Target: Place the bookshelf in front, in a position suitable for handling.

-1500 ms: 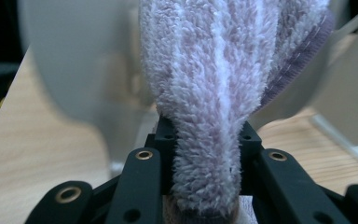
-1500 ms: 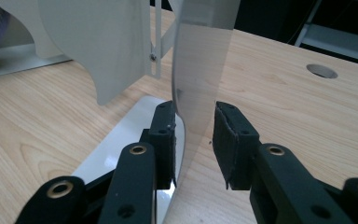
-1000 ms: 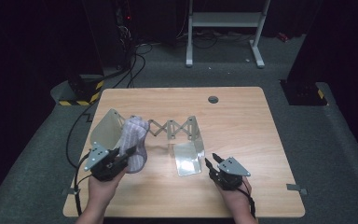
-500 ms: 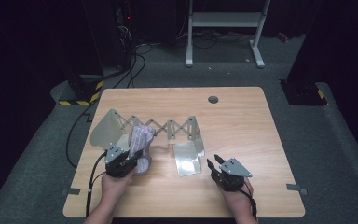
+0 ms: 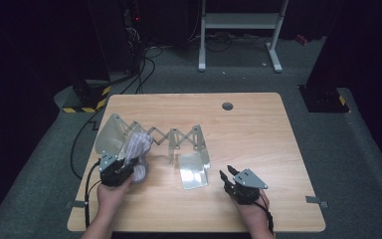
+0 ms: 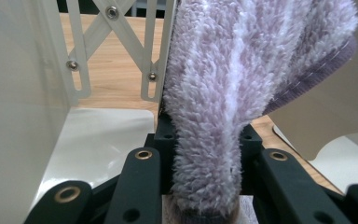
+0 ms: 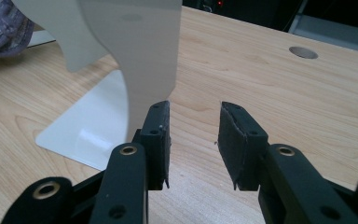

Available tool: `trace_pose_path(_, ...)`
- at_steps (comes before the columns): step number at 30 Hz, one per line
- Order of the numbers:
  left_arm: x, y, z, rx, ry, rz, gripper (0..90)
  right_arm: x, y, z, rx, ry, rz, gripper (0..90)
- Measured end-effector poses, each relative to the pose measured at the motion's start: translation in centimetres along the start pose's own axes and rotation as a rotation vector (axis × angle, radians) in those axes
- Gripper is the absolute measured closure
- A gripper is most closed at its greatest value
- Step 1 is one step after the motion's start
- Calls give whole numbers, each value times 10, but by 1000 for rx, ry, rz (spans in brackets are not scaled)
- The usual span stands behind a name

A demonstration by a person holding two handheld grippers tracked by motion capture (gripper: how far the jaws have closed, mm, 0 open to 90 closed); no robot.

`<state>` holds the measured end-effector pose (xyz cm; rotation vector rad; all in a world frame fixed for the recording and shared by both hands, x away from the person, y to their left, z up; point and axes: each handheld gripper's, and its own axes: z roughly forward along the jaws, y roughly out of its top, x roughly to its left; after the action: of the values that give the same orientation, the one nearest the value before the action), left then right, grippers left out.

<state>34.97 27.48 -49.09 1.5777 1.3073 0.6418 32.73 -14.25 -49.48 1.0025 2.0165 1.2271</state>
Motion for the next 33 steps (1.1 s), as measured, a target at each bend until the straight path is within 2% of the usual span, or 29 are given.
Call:
trace_pose_path(3,0,0,1,5,-7,-6,697,1,0,1,3,3,-1,645)
trace_pose_path(5,-5,-2,2,18,-27,1,696,1,0,1,5,6,-2,646)
trace_pose_path(11,-32,-8,11,62,-95,49,691,4,0,2,7,10,-11,646)
trace_pose_path(13,-38,-11,18,89,-99,61,689,4,0,2,8,10,-13,646)
trace_pose_path(16,-47,-17,31,143,-82,87,684,3,-1,1,11,9,-13,646)
trace_pose_path(18,-51,-22,42,187,-84,90,683,2,-1,1,9,8,-9,645)
trace_pose_path(20,-53,-24,47,204,-93,92,682,2,-2,0,11,7,-9,646)
trace_pose_path(25,-61,-20,44,199,-131,93,676,0,-2,0,13,4,-6,645)
trace_pose_path(28,-65,-14,37,168,-156,85,675,0,-2,0,14,1,-9,645)
trace_pose_path(33,-73,0,24,107,-188,94,676,0,-3,-1,15,2,-11,644)
